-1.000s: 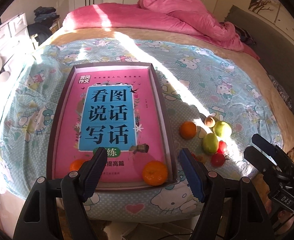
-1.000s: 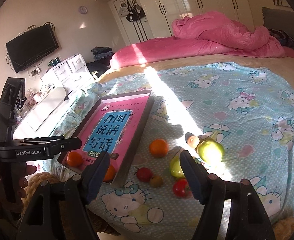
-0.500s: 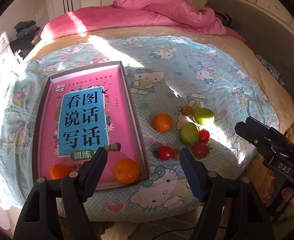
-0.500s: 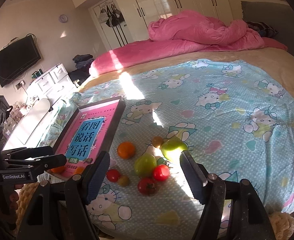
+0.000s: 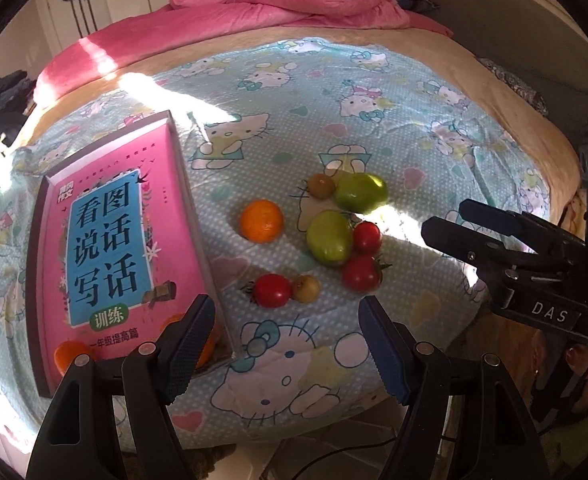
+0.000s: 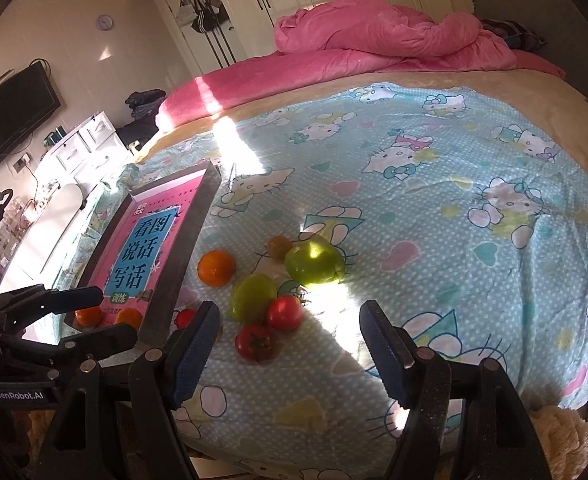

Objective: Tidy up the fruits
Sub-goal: 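Grasp a small brown fruit with the left tool while the right tool grasps a red tomato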

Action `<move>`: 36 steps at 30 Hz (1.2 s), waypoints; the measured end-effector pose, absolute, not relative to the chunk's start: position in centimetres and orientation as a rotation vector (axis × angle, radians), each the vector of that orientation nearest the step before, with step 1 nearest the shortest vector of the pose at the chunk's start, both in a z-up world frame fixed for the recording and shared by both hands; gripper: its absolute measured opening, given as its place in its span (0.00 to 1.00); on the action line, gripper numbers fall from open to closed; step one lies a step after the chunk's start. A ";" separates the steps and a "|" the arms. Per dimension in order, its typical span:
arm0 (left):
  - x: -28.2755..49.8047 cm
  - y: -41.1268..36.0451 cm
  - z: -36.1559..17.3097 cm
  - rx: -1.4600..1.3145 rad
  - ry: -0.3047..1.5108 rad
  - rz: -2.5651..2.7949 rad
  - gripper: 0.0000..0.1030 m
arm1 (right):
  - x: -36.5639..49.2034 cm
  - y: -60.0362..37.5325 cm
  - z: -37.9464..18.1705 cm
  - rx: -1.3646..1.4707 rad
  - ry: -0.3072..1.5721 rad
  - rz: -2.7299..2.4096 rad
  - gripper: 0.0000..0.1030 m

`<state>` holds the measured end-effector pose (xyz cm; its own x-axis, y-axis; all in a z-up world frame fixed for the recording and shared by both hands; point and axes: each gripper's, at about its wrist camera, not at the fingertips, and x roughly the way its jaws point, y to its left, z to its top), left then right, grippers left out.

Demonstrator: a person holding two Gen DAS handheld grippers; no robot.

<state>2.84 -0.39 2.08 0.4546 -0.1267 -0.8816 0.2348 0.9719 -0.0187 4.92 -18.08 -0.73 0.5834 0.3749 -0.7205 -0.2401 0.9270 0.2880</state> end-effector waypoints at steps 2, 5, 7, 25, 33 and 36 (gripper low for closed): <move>2.9 -1.2 1.6 0.142 1.082 -0.249 0.67 | 5.3 -18.4 -1.1 0.166 0.891 0.359 0.70; 3.3 -2.0 0.7 0.156 1.104 -0.311 0.56 | 5.8 -18.6 -2.1 0.166 0.923 0.356 0.70; 3.8 -2.3 -0.2 0.178 1.124 -0.323 0.50 | 6.1 -18.7 -2.8 0.167 0.946 0.355 0.70; 6.7 -4.0 -3.2 0.336 1.195 -0.461 0.29 | 6.6 -15.9 -5.4 0.128 1.055 0.488 0.47; 7.6 -5.2 -4.1 0.442 1.219 -0.520 0.26 | 6.4 -15.8 -5.6 0.123 1.066 0.512 0.45; 8.3 -5.2 -4.3 0.458 1.223 -0.526 0.23 | 6.5 -15.6 -5.8 0.127 1.071 0.521 0.45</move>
<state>8.27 -5.21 -4.25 0.2506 -0.1318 -0.9591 0.6058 0.7941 0.0492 6.53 -15.65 -5.81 0.3712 0.4653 -0.8036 -0.3447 0.8726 0.3460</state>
